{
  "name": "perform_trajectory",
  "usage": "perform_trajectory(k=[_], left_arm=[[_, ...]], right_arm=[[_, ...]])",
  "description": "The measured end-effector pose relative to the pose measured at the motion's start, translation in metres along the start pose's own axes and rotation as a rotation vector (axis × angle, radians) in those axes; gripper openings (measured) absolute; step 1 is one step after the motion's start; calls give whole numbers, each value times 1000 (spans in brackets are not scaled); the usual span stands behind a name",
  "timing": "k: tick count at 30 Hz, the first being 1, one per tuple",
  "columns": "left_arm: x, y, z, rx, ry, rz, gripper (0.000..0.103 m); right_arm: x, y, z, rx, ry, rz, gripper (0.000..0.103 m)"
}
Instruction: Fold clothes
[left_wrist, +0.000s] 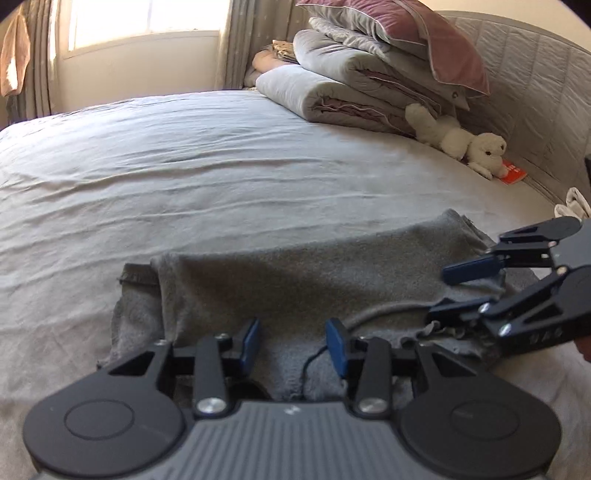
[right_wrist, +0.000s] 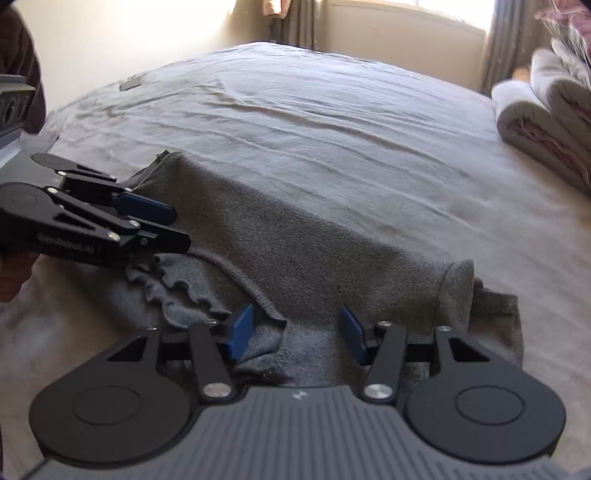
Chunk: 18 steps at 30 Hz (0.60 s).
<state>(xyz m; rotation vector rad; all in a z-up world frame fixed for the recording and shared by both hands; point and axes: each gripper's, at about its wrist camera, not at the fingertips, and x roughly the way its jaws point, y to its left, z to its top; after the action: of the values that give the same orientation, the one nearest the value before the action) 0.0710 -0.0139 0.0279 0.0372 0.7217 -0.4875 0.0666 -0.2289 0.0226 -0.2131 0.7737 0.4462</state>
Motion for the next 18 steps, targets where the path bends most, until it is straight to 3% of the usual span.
perform_trajectory(k=[6,10,13,18], left_arm=[[-19,14,-5,-59,15,13,41],[-34,15,-4,-122,28,2,44],[-41,12,-1,-138,0,-5,47],[-31,14,6,-169,-45,-34,47]], right_arm=[[-14,-20,-12,85,21,19,56],[-42,-46,-8,264,-16,11,58],[-43,-60,-15,347,16,-35,58],[-51,-63,0,317,-166,-51,56]])
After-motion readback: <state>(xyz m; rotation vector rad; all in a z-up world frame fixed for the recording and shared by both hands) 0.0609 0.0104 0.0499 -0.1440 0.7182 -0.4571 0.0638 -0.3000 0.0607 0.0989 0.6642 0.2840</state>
